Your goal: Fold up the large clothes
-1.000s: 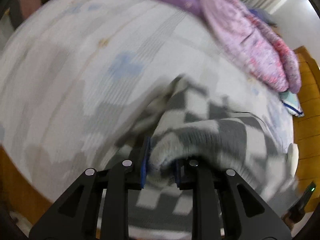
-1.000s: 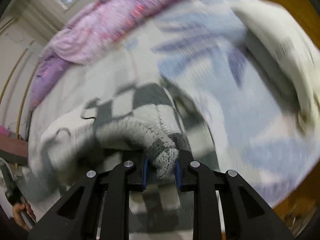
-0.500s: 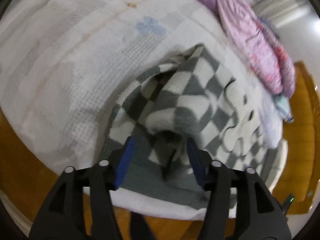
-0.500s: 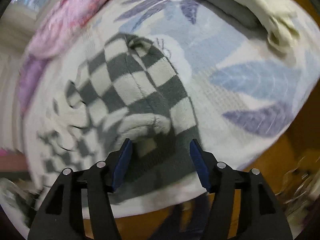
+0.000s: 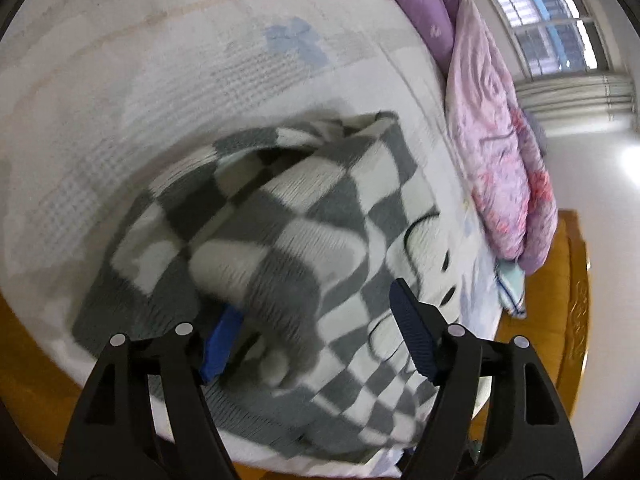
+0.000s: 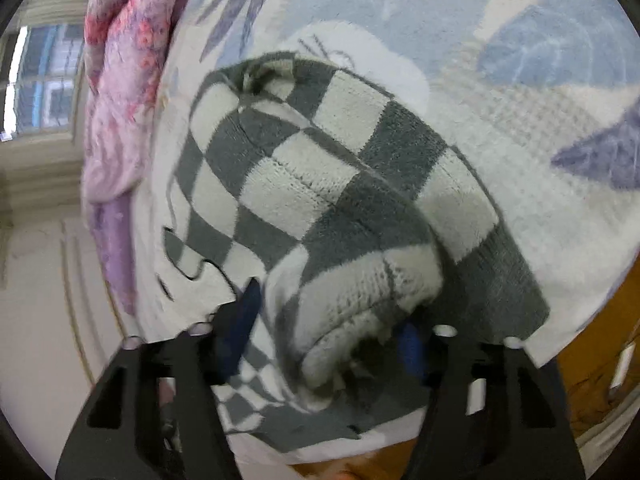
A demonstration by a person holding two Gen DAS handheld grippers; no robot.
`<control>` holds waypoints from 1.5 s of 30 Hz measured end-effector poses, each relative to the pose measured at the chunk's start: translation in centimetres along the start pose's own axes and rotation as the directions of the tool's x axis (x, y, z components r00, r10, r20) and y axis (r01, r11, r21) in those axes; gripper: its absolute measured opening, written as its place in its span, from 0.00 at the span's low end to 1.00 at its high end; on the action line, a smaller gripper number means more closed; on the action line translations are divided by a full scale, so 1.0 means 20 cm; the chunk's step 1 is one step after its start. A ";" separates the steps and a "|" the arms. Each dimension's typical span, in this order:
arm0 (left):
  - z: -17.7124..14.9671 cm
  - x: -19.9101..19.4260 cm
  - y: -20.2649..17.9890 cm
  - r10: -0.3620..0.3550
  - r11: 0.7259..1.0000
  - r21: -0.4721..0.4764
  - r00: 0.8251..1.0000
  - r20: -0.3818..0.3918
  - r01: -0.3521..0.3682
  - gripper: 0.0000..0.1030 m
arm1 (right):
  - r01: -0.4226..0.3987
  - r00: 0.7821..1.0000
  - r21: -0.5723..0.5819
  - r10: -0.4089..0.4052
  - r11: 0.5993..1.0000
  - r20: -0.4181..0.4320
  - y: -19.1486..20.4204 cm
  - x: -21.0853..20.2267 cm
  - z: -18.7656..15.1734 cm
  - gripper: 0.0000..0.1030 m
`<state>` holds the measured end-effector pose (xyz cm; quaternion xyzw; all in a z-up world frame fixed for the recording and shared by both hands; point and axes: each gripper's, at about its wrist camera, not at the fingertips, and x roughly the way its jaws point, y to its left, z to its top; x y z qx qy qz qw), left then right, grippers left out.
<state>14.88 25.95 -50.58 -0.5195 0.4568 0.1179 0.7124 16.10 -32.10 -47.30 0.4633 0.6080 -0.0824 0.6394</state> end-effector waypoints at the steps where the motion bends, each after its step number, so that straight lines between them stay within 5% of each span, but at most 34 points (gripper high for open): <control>1: 0.01 0.03 0.00 0.006 1.000 -0.001 1.000 -0.010 -0.006 0.69 | 0.033 0.999 -0.037 -0.033 0.999 -0.002 0.02 0.00 0.00 0.35; 2: 0.02 0.06 0.00 0.051 0.999 0.019 0.998 -0.023 -0.050 0.62 | 0.064 0.998 -0.079 -0.064 0.995 0.000 0.03 0.00 0.00 0.28; 3: 0.04 0.10 0.00 0.123 0.991 0.056 0.992 -0.040 -0.120 0.33 | 0.082 0.997 -0.110 -0.083 0.990 0.000 0.04 -0.01 0.00 0.24; 4: 0.04 0.11 -0.01 0.170 0.983 0.083 0.984 -0.049 -0.165 0.19 | 0.091 0.996 -0.128 -0.092 0.988 0.001 0.05 -0.02 0.00 0.19; 11: -0.04 -0.05 0.00 0.274 0.936 0.243 0.961 -0.042 -0.256 0.14 | 0.196 0.980 -0.315 -0.178 0.929 0.087 0.10 -0.20 -0.07 0.14; 19: -0.14 0.13 0.19 0.411 0.885 0.271 0.909 -0.067 -0.380 0.15 | 0.365 0.929 -0.360 -0.362 0.858 0.078 -0.08 0.09 -0.09 0.14; 24: -0.10 0.20 0.18 0.427 0.869 0.314 0.900 -0.086 -0.382 0.25 | 0.410 0.908 -0.374 -0.409 0.832 0.086 -0.03 0.16 -0.09 0.21; 26: -0.11 0.18 0.16 0.384 0.888 0.317 0.916 -0.114 -0.333 0.40 | 0.406 0.910 -0.366 -0.409 0.837 0.074 0.01 0.13 -0.09 0.28; 27: -0.11 0.17 0.16 0.368 0.897 0.311 0.920 -0.135 -0.314 0.63 | 0.403 0.910 -0.362 -0.408 0.840 0.066 0.03 0.10 -0.09 0.32; 28: -0.11 0.13 0.15 0.364 0.899 0.308 0.922 -0.133 -0.311 0.75 | 0.409 0.908 -0.358 -0.415 0.839 0.063 0.04 0.07 -0.09 0.41; 31: -0.13 0.02 0.15 0.332 0.907 0.316 0.934 -0.131 -0.278 0.75 | 0.447 0.892 -0.357 -0.437 0.820 0.112 0.09 -0.08 -0.10 0.48; 35: -0.12 -0.07 0.15 0.320 0.898 0.346 0.943 -0.090 -0.271 0.76 | 0.420 0.907 -0.464 -0.381 0.780 0.181 0.29 -0.15 -0.15 0.48; 36: -0.11 -0.08 0.15 0.324 0.894 0.352 0.943 -0.079 -0.277 0.77 | 0.398 0.917 -0.504 -0.352 0.767 0.188 0.36 -0.13 -0.17 0.47; 40: -0.09 -0.01 0.11 0.379 0.870 0.368 0.922 -0.075 -0.327 0.77 | 0.243 0.968 -0.660 -0.222 0.711 0.116 0.72 0.13 -0.25 0.00; 45: -0.03 0.09 0.14 0.423 0.843 0.402 0.902 -0.089 -0.356 0.81 | 0.159 0.983 -0.772 -0.169 0.616 0.068 1.09 0.51 -0.32 0.00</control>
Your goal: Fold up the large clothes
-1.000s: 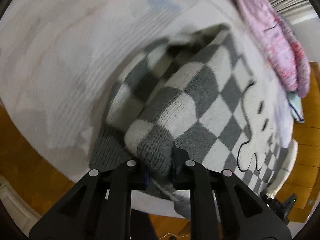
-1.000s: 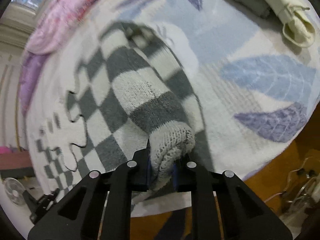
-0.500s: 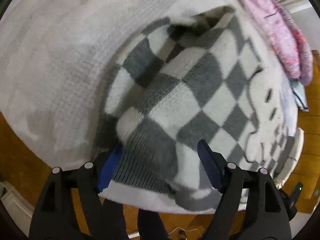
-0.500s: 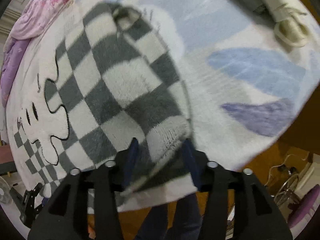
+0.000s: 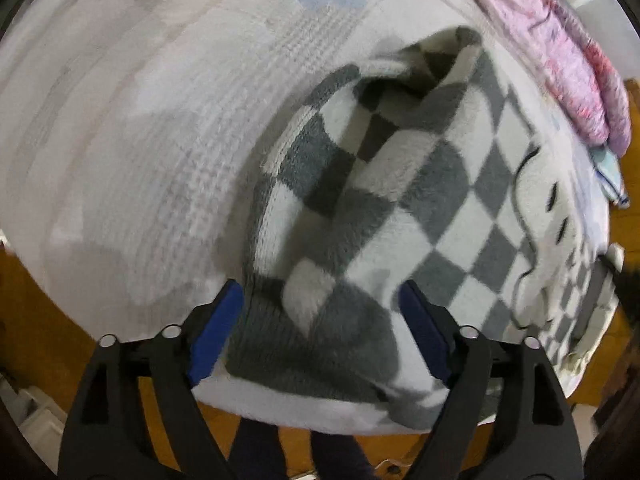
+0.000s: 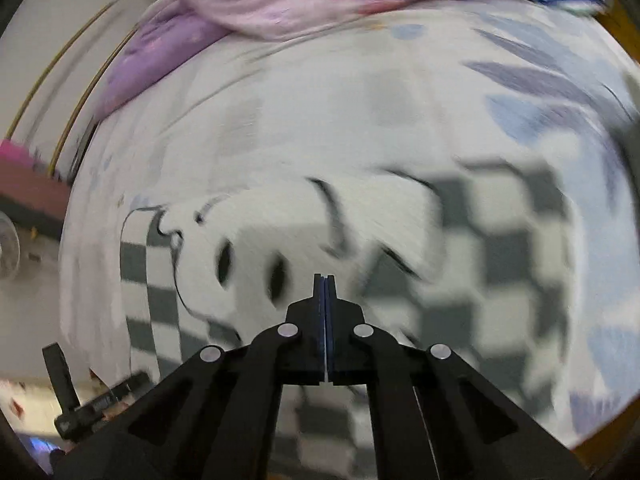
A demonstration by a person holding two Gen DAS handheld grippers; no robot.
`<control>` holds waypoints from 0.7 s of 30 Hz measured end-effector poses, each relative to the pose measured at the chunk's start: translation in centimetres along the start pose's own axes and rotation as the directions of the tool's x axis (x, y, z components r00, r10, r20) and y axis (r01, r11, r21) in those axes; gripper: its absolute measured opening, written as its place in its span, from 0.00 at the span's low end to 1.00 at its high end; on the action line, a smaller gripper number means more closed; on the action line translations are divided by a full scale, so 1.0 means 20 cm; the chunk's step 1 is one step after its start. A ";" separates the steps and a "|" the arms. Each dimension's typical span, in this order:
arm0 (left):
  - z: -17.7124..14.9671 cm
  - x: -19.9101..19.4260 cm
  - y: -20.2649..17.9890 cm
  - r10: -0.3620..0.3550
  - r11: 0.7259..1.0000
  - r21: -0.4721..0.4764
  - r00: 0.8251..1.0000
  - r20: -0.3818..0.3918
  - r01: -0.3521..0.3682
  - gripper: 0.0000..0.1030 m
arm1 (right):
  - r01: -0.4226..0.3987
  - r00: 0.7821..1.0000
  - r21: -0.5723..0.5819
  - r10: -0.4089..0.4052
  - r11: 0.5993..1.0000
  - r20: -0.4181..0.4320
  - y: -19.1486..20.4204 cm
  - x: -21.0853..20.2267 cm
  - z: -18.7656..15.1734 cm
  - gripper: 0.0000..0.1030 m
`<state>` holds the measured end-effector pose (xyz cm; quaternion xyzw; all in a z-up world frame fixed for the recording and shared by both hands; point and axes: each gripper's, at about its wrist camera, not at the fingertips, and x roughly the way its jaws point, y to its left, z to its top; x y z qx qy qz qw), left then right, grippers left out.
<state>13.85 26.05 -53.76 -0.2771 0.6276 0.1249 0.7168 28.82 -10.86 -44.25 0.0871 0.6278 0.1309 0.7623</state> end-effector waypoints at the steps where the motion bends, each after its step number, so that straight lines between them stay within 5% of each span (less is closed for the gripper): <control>1: 0.01 0.02 -0.01 0.006 1.000 0.005 1.000 -0.018 -0.006 0.81 | -0.002 1.000 -0.009 0.002 1.000 -0.004 0.05 0.08 0.06 0.00; 7: 0.03 0.11 0.05 -0.002 1.000 0.012 0.999 -0.052 0.003 0.87 | 0.031 0.991 0.047 -0.025 0.998 -0.129 -0.03 0.45 0.08 0.00; 14: 0.02 0.14 0.13 -0.068 0.996 -0.061 0.996 -0.064 0.064 0.88 | 0.042 0.980 0.099 -0.022 0.994 -0.197 -0.05 0.41 -0.05 0.00; 17: -0.01 0.13 0.18 -0.081 0.994 -0.073 0.995 -0.064 0.076 0.88 | -0.033 0.956 0.281 0.112 0.959 -0.272 -0.14 0.42 -0.21 0.00; 21: -0.05 0.14 0.19 -0.086 0.995 -0.062 0.994 -0.064 0.082 0.88 | -0.005 0.970 0.203 0.055 0.979 -0.239 -0.11 0.44 -0.25 0.00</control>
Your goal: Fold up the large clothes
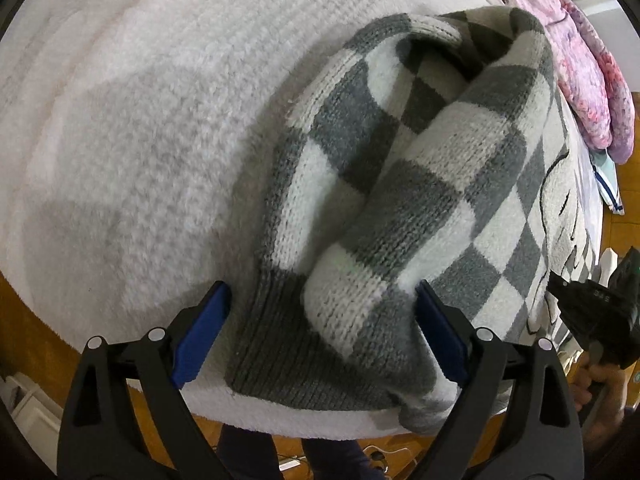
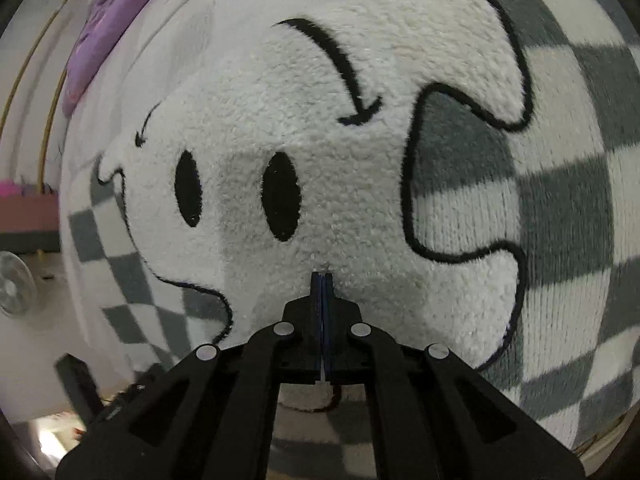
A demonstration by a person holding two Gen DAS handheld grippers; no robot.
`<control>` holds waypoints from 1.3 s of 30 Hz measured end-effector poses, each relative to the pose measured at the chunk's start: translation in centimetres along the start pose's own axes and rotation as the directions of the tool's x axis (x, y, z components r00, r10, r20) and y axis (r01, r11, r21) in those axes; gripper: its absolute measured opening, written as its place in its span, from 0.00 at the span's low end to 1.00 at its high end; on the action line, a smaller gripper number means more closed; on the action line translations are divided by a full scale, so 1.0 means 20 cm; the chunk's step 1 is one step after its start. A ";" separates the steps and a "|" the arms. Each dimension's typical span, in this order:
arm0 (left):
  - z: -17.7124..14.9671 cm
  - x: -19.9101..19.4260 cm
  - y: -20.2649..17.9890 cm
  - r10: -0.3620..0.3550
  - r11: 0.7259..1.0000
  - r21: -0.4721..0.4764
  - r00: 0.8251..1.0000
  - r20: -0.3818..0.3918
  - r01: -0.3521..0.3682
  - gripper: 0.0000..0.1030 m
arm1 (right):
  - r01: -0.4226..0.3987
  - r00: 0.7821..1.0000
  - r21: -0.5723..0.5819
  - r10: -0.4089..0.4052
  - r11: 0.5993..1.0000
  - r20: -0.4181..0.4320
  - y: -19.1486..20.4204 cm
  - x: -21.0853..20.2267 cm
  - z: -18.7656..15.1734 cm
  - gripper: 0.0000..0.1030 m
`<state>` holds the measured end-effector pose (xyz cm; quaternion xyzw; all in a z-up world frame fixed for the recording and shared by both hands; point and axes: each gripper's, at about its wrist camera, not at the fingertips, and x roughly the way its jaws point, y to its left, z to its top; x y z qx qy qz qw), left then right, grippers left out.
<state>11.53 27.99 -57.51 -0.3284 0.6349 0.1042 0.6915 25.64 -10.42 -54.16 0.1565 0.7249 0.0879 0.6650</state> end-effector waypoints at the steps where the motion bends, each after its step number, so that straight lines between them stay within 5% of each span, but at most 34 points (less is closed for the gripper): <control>1: 0.01 0.00 0.01 -0.008 1.000 -0.005 1.000 -0.003 0.008 0.89 | 0.013 1.000 -0.013 -0.013 1.000 -0.001 0.01 0.00 0.01 0.00; 14: 0.01 0.02 0.06 -0.057 0.997 -0.044 0.998 -0.022 0.056 0.88 | 0.040 0.998 -0.046 -0.042 0.998 -0.037 -0.10 0.05 -0.37 0.00; 17: 0.02 0.00 0.06 -0.092 0.996 -0.019 0.994 -0.059 0.091 0.70 | 0.022 0.997 0.013 -0.021 1.000 -0.071 -0.14 0.05 -0.32 0.00; 19: 0.02 -0.03 0.05 -0.117 0.993 -0.007 0.991 -0.070 0.117 0.48 | 0.022 0.997 0.008 -0.021 1.000 -0.075 -0.14 0.02 -0.28 0.00; 22: 0.03 -0.06 0.03 -0.133 0.991 0.010 0.988 -0.072 0.135 0.30 | 0.076 0.995 -0.047 -0.079 0.996 -0.066 -0.06 -0.03 -0.27 0.04; 24: 0.03 -0.10 0.00 -0.130 0.991 0.026 0.989 -0.065 0.131 0.25 | 0.058 0.998 -0.087 -0.061 0.994 -0.034 0.01 -0.08 -0.29 0.14; 29: -0.02 -0.25 -0.09 -0.155 0.985 0.065 0.987 -0.041 0.157 0.21 | -0.066 0.997 -0.354 0.075 0.933 0.013 0.31 -0.14 -0.44 0.61; 33: -0.03 -0.35 -0.16 -0.180 0.980 0.079 0.982 -0.055 0.184 0.20 | -0.137 0.986 -0.525 0.164 0.840 0.005 0.51 -0.14 -0.62 0.65; 39: -0.03 -0.42 -0.23 -0.211 0.974 0.075 0.976 -0.051 0.214 0.20 | -0.075 0.982 -0.652 0.168 0.754 0.081 0.66 -0.10 -0.75 0.75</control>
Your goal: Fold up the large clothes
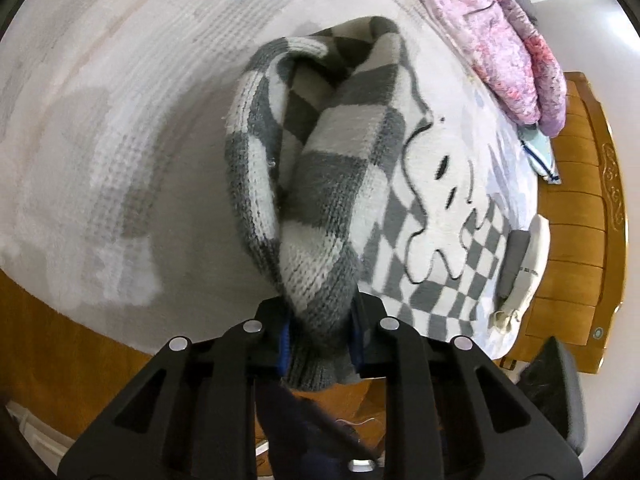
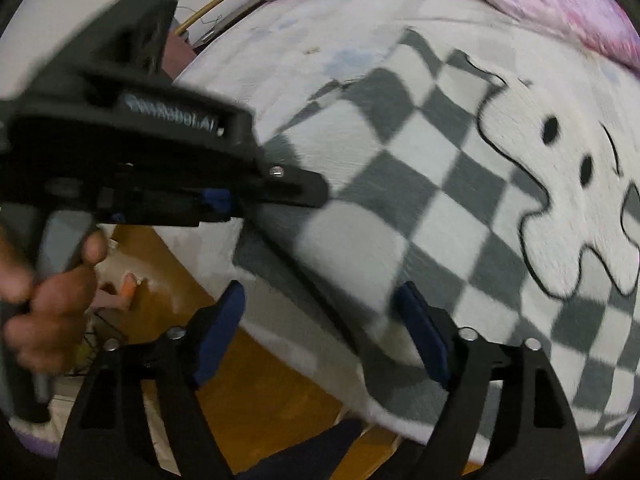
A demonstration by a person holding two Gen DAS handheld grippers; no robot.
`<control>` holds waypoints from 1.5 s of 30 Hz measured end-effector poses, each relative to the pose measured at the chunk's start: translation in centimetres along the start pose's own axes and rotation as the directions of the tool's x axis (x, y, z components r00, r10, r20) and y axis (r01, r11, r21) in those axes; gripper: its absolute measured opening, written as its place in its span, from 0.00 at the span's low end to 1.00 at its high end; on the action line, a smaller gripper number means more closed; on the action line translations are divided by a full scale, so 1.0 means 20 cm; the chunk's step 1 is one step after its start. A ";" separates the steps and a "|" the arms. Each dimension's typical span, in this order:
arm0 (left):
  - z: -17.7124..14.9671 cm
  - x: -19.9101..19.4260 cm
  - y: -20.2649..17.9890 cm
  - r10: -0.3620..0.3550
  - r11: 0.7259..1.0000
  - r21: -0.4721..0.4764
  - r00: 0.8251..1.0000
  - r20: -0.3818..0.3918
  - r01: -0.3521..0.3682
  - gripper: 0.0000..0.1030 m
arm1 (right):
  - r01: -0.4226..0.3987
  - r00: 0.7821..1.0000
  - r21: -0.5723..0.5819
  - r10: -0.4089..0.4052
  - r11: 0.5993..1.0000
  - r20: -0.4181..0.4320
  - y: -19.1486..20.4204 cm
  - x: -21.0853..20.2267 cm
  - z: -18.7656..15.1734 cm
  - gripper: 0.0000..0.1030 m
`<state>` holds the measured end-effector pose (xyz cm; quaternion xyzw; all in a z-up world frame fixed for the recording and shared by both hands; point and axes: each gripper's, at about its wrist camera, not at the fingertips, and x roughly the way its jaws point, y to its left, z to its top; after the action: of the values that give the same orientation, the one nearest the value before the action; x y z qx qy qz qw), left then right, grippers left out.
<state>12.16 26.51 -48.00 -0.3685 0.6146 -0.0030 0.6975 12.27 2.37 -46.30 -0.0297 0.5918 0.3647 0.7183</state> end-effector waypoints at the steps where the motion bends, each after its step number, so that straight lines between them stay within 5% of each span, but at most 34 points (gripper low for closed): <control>1: -0.01 0.00 -0.01 -0.005 1.000 -0.009 1.000 -0.001 0.005 0.20 | 0.003 1.000 0.007 -0.003 1.000 -0.009 0.00 0.04 0.02 0.75; 8: 0.00 0.00 0.04 -0.041 0.995 -0.087 0.999 0.009 0.041 0.20 | 0.033 0.999 0.033 -0.034 0.999 0.025 0.10 0.20 0.08 0.76; 12: 0.01 0.00 0.05 -0.070 0.991 -0.117 0.997 0.016 0.072 0.24 | 0.052 0.999 0.045 -0.052 0.998 0.005 0.10 0.25 0.15 0.43; 14: 0.00 -0.03 0.01 -0.065 0.994 -0.084 0.997 0.032 0.068 0.31 | 0.052 0.999 0.086 -0.053 0.995 0.006 0.03 0.19 0.18 0.30; 17: -0.03 -0.10 -0.07 -0.064 0.997 -0.034 0.995 0.077 0.067 0.47 | 0.002 1.000 0.184 -0.005 0.983 0.015 -0.08 0.09 0.20 0.26; 19: -0.06 -0.22 -0.11 -0.121 0.993 0.010 0.979 0.167 0.121 0.64 | -0.040 0.999 0.262 0.034 0.964 0.028 -0.18 0.04 0.20 0.25; 21: -0.07 -0.30 -0.15 -0.112 0.994 0.035 0.967 0.230 0.107 0.70 | -0.098 0.995 0.351 0.080 0.931 0.065 -0.26 -0.07 0.15 0.25; 26: -0.01 -0.34 -0.20 0.030 0.999 0.001 0.957 0.289 -0.032 0.70 | -0.254 0.962 0.566 0.146 0.785 0.230 -0.49 -0.32 0.05 0.23; 31: 0.00 -0.22 -0.34 0.062 0.996 0.052 0.965 0.253 -0.077 0.73 | -0.347 0.921 0.652 0.115 0.674 0.372 -0.72 -0.59 -0.07 0.23; 35: -0.04 -0.02 -0.54 0.049 0.991 0.110 0.982 0.185 -0.071 0.73 | -0.417 0.878 0.704 0.055 0.576 0.475 -0.92 -0.78 -0.18 0.22; 37: -0.06 0.06 -0.63 0.031 0.988 0.143 0.987 0.158 -0.054 0.73 | -0.462 0.851 0.743 0.005 0.483 0.526 -1.06 -0.89 -0.34 0.22; 45: -0.17 0.41 -0.95 0.039 0.961 0.272 0.999 0.034 -0.047 0.73 | -0.478 0.818 0.840 -0.219 0.256 0.532 -1.32 -1.06 -0.74 0.21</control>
<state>19.82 7.20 -45.07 -0.2557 0.6062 -0.0672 0.7501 13.95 -34.37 -42.48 0.5687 0.4522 -0.0163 0.6869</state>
